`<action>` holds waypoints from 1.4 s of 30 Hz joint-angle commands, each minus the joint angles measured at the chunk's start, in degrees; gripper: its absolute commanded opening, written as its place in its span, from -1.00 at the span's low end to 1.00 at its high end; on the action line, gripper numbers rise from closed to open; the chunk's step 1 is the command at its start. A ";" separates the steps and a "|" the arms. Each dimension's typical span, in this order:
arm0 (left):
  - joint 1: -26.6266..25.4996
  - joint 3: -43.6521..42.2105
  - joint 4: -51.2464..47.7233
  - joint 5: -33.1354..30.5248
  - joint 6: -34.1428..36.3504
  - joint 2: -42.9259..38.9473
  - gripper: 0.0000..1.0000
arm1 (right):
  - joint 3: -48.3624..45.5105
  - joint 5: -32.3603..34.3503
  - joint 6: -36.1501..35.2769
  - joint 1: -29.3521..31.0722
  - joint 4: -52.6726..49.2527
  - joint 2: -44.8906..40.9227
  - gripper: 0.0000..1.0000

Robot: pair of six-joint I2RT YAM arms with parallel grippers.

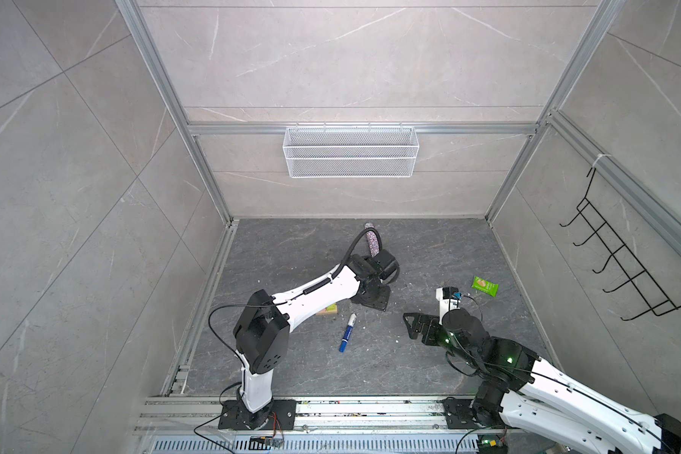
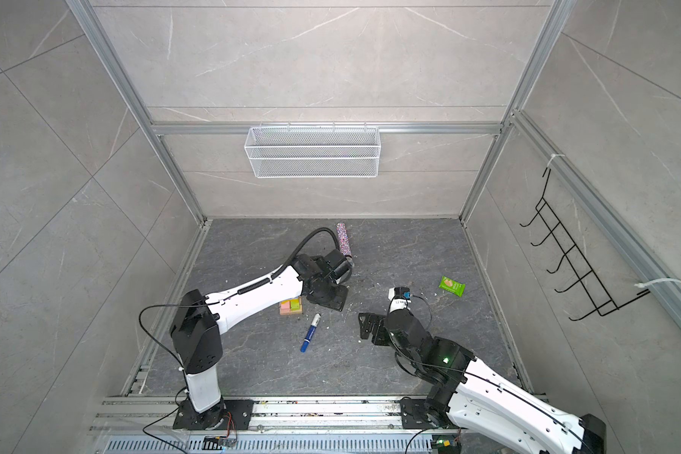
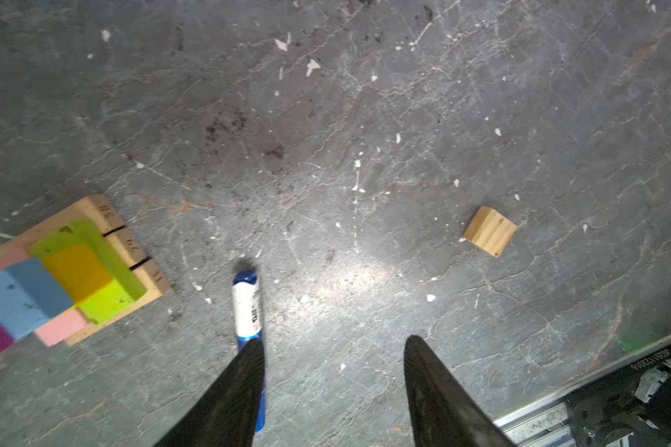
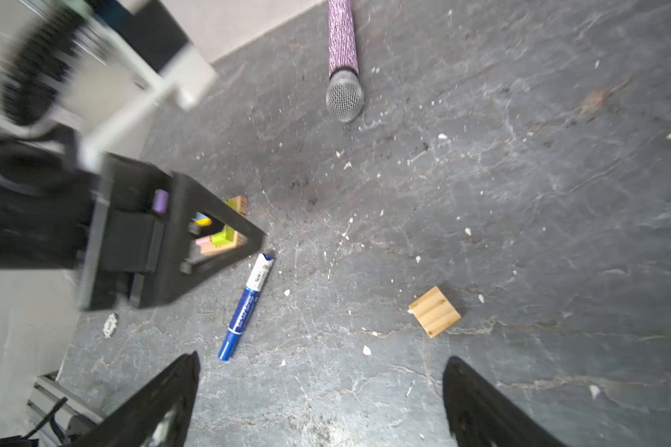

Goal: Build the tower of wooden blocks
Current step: 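Open the left gripper and move it toward the plain wooden cube, then lower the left gripper around the plain wooden cube and close it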

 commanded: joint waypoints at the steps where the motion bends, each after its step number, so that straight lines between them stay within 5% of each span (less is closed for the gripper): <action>1: -1.69 3.10 3.49 3.57 1.65 2.33 0.19 | 1.57 1.46 -1.78 0.15 -2.59 -2.69 0.99; 18: -6.14 7.15 12.54 12.32 2.04 12.96 0.18 | 0.94 -2.14 -5.79 0.17 -1.65 -11.95 0.98; 42: -10.26 14.02 9.01 3.38 6.49 23.71 0.16 | 1.17 -2.15 -5.59 0.16 -1.89 -12.24 0.98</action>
